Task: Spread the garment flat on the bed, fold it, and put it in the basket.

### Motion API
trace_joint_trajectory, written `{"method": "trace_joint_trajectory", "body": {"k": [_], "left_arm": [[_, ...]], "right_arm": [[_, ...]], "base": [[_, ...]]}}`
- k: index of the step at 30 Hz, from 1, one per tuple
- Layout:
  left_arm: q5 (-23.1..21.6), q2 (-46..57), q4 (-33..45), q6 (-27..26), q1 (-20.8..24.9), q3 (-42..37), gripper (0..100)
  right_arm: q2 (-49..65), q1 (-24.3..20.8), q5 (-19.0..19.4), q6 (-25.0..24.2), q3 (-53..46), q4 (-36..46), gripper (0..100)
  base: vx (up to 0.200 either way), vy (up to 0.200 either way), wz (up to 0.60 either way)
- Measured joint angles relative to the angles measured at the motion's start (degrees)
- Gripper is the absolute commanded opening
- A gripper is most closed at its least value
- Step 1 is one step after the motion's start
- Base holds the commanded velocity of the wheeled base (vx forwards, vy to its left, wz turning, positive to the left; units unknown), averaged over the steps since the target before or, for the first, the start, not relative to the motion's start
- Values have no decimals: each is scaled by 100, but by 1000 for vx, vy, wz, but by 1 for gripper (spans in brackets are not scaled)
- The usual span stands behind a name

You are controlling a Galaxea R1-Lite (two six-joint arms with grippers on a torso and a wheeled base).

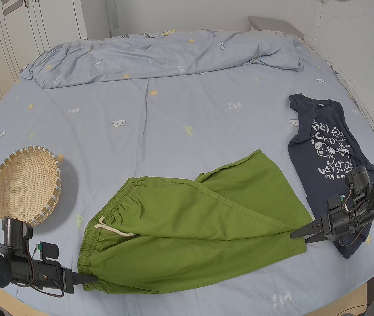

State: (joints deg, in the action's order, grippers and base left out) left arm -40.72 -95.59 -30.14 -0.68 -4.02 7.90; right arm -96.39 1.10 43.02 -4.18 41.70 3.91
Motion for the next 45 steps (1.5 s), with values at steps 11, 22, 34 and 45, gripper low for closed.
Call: {"method": "trace_joint_trajectory", "body": {"k": [11, 22, 34, 45], "left_arm": [[7, 284, 0, 0, 288, -165, 0], [5, 317, -2, 0, 315, -167, 0], [2, 295, 0, -2, 286, -151, 0], [10, 293, 2, -2, 160, -115, 0]], "right_arm": [[-490, -6, 216, -13, -9, -405, 100], [-578, 46, 583, -16, -9, -443, 100], [-647, 57, 539, -13, -28, -438, 0], [-477, 66, 488, -71, -74, -252, 0]], "base": [[0, 0, 0], [0, 0, 0], [0, 0, 0], [0, 0, 0]]}}
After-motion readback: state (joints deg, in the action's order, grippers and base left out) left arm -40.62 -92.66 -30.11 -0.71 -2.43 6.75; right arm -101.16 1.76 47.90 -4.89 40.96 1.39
